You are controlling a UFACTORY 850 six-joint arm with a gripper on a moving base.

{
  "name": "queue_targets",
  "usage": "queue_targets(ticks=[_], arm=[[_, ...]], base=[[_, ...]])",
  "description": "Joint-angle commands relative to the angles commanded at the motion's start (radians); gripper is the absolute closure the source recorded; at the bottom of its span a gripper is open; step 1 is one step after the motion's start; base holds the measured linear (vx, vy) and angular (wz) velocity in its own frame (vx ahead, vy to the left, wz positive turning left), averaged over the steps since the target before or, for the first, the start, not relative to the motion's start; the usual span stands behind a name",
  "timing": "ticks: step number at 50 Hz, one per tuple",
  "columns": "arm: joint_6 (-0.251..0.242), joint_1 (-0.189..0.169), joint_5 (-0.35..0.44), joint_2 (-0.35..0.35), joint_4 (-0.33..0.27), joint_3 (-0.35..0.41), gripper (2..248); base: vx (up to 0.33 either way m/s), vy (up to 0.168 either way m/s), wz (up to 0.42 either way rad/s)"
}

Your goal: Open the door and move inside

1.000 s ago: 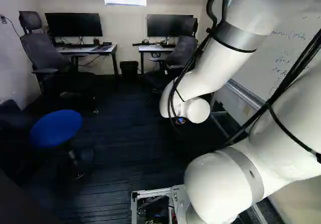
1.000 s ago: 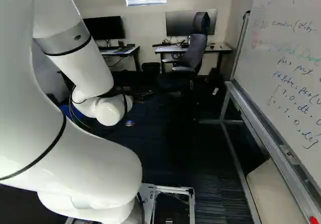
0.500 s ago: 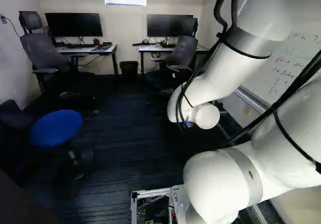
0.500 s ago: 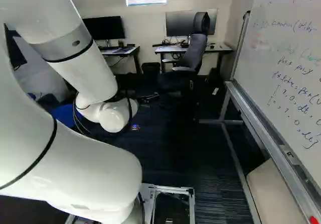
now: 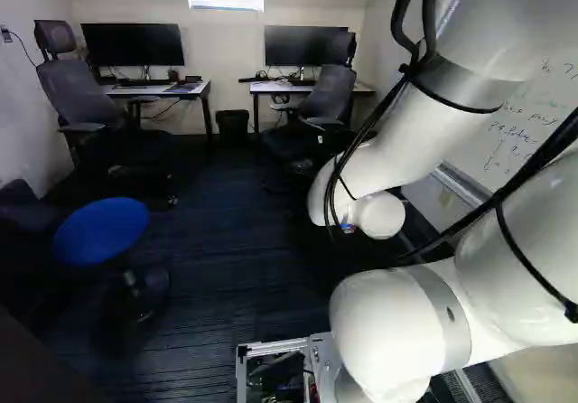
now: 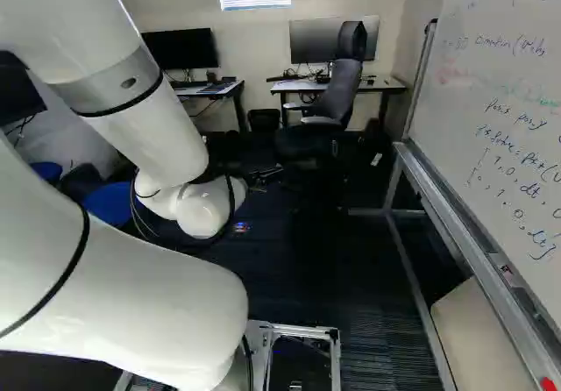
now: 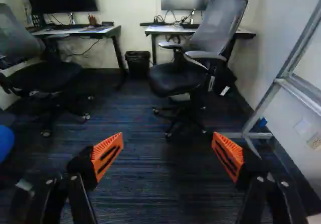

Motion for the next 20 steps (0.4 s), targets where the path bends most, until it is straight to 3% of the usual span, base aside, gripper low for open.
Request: queue_targets(ticks=[20], arm=[[0.000,-0.001,0.000,0.000,-0.001,0.000,3]], base=[[0.000,0.000,0.000]])
